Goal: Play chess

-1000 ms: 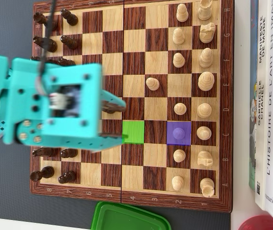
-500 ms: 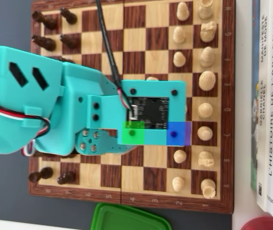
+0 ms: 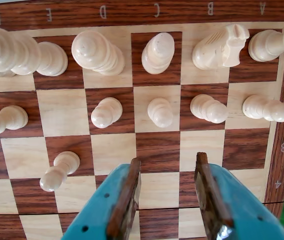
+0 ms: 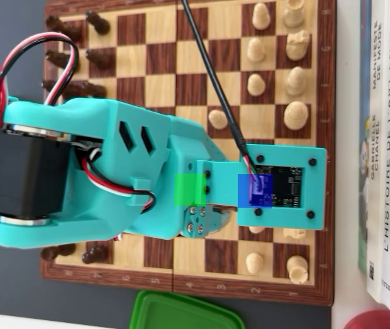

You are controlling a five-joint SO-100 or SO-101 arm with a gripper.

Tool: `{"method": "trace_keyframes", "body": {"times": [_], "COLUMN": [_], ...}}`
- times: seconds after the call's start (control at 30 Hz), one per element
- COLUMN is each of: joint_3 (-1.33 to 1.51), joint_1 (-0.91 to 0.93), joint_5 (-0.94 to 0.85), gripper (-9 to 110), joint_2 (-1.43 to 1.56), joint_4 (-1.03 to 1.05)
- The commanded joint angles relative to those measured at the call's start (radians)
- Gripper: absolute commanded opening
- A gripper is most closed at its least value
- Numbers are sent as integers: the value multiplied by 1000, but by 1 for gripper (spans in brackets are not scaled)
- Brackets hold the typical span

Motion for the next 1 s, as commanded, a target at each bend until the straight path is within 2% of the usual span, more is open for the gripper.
{"method": "trace_keyframes", "body": {"times": [0.0,0.97], "joint_3": [-83,-230], "joint_1": [14,32], "joint_5": [-6,-6], "gripper": [16,16], "joint_2": [-12,-249], "joint_4": [-6,-8]}}
